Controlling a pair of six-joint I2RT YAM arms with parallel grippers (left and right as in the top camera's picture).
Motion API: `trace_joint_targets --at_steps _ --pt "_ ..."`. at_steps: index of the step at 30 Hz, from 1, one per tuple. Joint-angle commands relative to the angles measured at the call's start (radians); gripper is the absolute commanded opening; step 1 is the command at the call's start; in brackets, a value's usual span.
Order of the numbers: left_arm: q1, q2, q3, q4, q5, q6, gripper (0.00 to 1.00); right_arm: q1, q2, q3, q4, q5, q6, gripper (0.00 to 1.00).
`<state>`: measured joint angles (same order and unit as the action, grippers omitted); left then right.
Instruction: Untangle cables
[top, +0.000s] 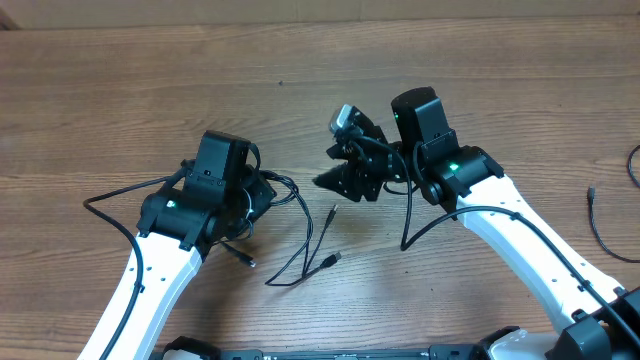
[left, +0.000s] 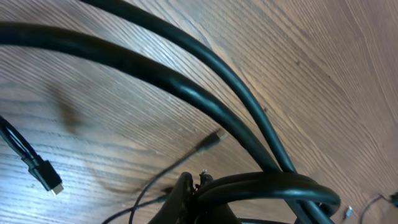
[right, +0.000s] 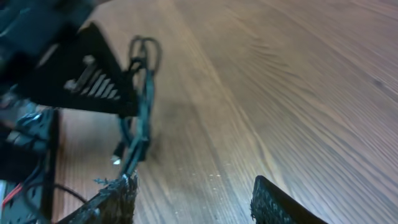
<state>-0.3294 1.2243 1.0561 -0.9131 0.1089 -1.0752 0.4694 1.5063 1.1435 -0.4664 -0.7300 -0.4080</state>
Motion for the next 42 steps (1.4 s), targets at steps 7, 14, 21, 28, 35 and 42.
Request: trace_joint_targets --at_steps 7,14,21,28,35,42 --pt "0.003 -0.002 0.009 0.000 0.111 -0.103 0.04 0.098 -0.010 0.008 -0.008 -0.071 -0.266 0.46" --pt "0.000 -0.002 0.009 -0.001 0.156 -0.104 0.04 0.101 -0.010 0.008 0.006 0.008 -0.282 0.39" --pt "-0.003 -0.002 0.009 -0.003 0.173 -0.103 0.04 0.101 -0.009 0.008 0.045 0.049 -0.282 0.30" --pt "-0.016 -0.002 0.009 -0.002 0.174 -0.103 0.04 0.101 -0.007 0.008 0.051 0.049 -0.282 0.14" --pt "-0.025 -0.002 0.009 0.008 0.178 -0.103 0.04 0.108 -0.007 0.008 0.049 0.048 -0.281 0.26" --pt "-0.025 -0.002 0.009 0.019 0.195 -0.107 0.04 0.109 -0.007 0.008 0.041 0.048 -0.281 0.20"
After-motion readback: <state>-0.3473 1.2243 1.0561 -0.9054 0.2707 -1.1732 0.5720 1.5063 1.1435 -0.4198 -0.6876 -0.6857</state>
